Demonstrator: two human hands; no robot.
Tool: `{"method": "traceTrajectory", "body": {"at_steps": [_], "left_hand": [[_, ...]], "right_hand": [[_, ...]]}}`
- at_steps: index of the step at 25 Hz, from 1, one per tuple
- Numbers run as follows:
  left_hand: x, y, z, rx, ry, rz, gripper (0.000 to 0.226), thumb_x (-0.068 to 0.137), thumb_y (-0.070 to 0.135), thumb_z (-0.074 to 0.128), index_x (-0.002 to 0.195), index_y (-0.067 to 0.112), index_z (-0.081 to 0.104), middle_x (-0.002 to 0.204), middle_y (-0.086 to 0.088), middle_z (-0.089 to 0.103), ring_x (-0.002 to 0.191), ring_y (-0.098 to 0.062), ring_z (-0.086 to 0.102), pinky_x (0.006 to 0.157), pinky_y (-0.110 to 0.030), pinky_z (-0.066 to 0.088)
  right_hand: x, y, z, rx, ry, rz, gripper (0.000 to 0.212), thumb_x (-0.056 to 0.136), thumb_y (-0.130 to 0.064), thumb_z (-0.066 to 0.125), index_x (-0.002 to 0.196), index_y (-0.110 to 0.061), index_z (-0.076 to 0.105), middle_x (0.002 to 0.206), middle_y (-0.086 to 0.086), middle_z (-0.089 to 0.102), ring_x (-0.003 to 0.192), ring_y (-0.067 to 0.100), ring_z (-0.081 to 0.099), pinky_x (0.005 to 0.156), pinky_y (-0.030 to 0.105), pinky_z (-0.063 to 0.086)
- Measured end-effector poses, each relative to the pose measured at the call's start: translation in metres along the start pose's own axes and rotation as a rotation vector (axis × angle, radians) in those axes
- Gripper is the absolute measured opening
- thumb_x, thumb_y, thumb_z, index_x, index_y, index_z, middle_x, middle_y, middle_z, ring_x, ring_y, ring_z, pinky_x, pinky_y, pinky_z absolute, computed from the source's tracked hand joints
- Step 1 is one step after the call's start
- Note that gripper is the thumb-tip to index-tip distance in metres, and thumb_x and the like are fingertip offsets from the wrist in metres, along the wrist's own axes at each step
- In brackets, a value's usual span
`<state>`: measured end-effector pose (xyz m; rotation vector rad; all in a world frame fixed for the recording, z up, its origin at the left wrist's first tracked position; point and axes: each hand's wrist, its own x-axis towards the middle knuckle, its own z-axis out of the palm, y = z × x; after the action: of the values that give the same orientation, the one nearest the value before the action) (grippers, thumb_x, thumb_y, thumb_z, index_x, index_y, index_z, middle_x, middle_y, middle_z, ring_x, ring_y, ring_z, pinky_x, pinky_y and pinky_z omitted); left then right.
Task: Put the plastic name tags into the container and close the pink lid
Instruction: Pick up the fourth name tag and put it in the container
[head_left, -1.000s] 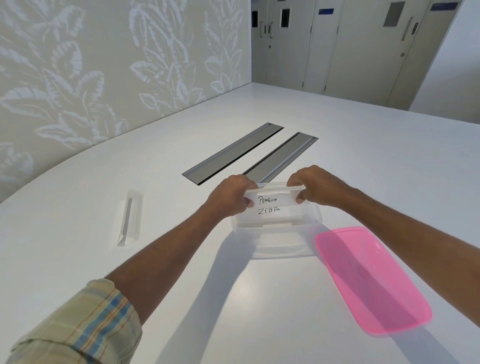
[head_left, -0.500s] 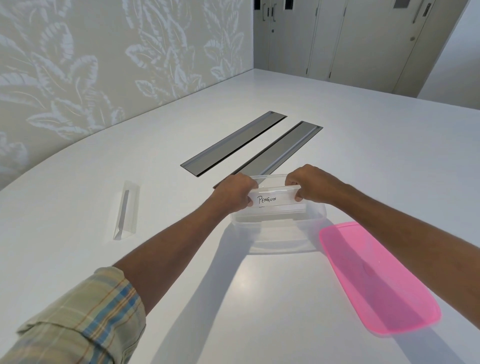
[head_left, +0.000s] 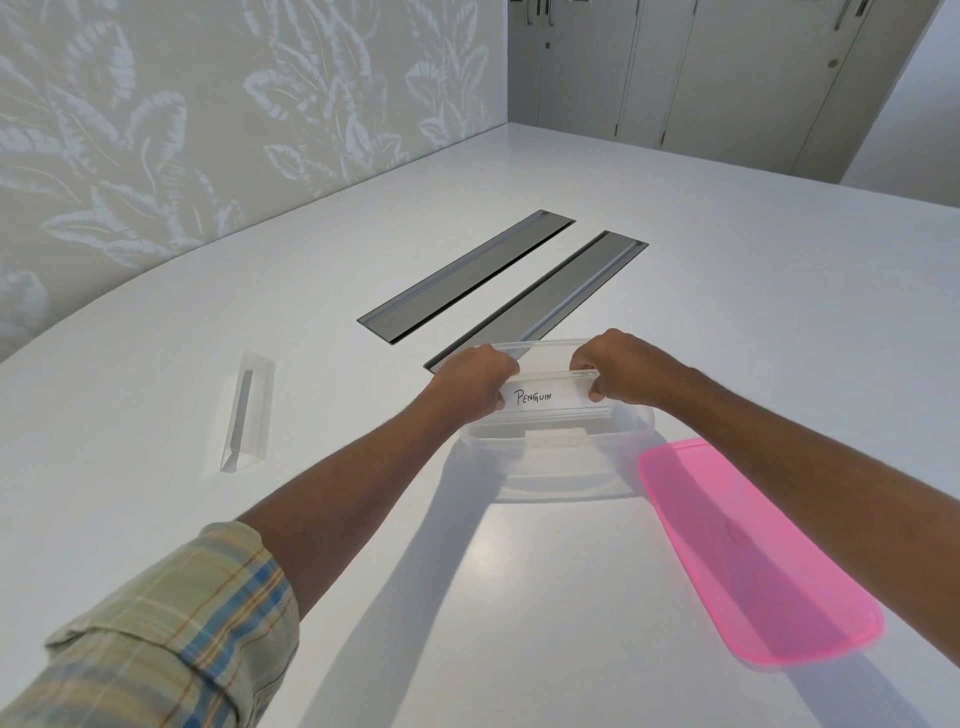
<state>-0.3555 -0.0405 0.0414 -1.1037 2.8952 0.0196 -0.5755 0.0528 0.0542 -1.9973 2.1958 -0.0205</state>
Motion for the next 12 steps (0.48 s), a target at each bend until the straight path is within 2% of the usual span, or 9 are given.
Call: {"method": "traceTrajectory", "body": {"at_steps": [5, 8, 12], "left_hand": [[0.000, 0.001, 0.000, -0.010, -0.005, -0.003, 0.041, 0.090, 0.016, 0.074, 0.130, 0.017, 0.069, 0.126, -0.008, 0.072, 0.120, -0.033, 0.067, 0.077, -0.035, 0.048], [-0.005, 0.000, -0.006, -0.089, 0.008, -0.023, 0.050, 0.092, 0.020, 0.077, 0.141, 0.020, 0.065, 0.136, -0.007, 0.068, 0.129, -0.031, 0.063, 0.095, -0.040, 0.055], [-0.016, -0.005, -0.017, -0.215, 0.113, -0.045, 0.038, 0.095, 0.022, 0.075, 0.133, 0.021, 0.068, 0.132, -0.003, 0.072, 0.123, -0.030, 0.066, 0.096, -0.044, 0.057]], "right_hand": [[-0.002, -0.002, -0.001, -0.002, -0.005, 0.013, 0.039, 0.077, -0.007, 0.086, 0.113, -0.015, 0.075, 0.111, 0.011, 0.070, 0.099, 0.032, 0.068, 0.083, 0.045, 0.059], [-0.004, -0.005, -0.002, 0.031, 0.013, 0.009, 0.042, 0.078, -0.011, 0.087, 0.118, -0.013, 0.073, 0.115, 0.009, 0.071, 0.106, 0.031, 0.067, 0.086, 0.044, 0.057], [-0.008, -0.012, -0.007, 0.091, 0.070, -0.007, 0.044, 0.084, -0.017, 0.085, 0.126, -0.013, 0.071, 0.124, 0.006, 0.072, 0.114, 0.028, 0.066, 0.093, 0.043, 0.056]]}}
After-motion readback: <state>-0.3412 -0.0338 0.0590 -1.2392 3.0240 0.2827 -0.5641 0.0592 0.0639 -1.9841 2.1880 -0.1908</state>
